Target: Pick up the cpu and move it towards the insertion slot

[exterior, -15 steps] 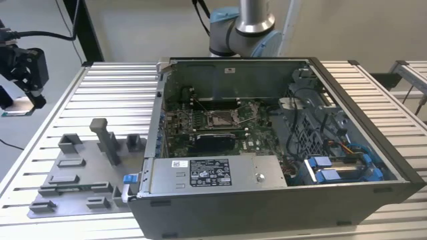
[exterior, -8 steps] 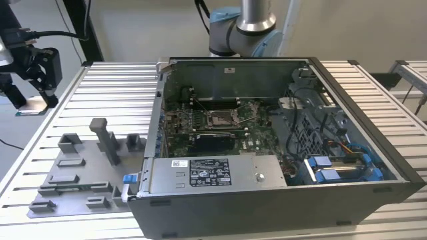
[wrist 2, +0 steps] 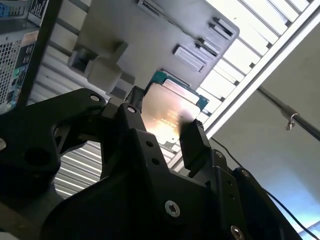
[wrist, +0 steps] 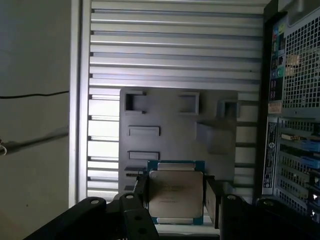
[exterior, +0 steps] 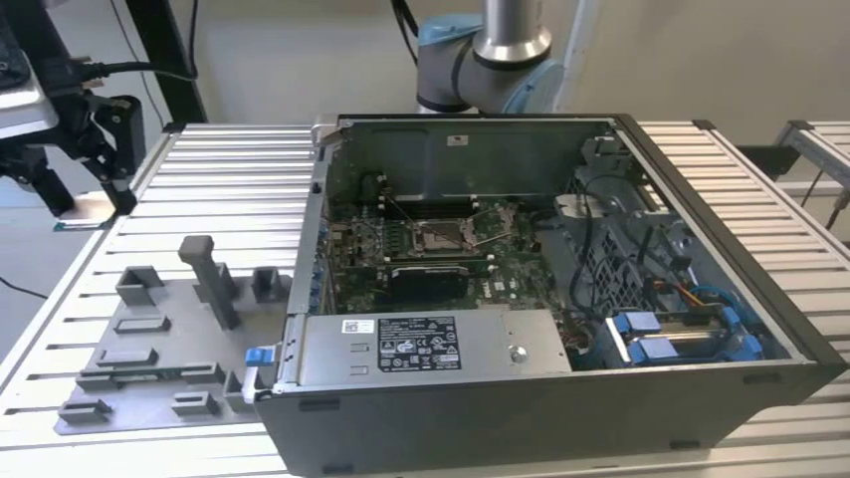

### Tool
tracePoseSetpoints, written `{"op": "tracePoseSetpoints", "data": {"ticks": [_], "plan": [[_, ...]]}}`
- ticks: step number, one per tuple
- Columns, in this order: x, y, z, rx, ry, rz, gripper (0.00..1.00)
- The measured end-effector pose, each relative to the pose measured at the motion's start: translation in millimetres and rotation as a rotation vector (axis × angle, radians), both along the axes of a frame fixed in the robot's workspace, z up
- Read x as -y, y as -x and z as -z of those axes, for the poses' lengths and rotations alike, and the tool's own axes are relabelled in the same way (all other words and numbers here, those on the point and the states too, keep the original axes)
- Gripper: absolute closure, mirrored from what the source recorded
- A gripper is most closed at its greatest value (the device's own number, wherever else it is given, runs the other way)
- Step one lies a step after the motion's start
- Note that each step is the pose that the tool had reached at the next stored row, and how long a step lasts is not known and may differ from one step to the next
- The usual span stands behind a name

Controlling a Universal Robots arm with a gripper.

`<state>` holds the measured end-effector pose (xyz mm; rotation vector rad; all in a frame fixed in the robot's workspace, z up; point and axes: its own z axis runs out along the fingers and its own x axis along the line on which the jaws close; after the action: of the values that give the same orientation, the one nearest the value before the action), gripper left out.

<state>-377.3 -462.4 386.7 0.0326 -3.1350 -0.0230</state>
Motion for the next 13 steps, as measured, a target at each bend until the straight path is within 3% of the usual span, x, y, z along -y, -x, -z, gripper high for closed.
{"op": "tracePoseSetpoints", "data": {"ticks": [13], "plan": [[0.0,-29.2,0.0,0.0000,0.0000,0.000,1.00]]}}
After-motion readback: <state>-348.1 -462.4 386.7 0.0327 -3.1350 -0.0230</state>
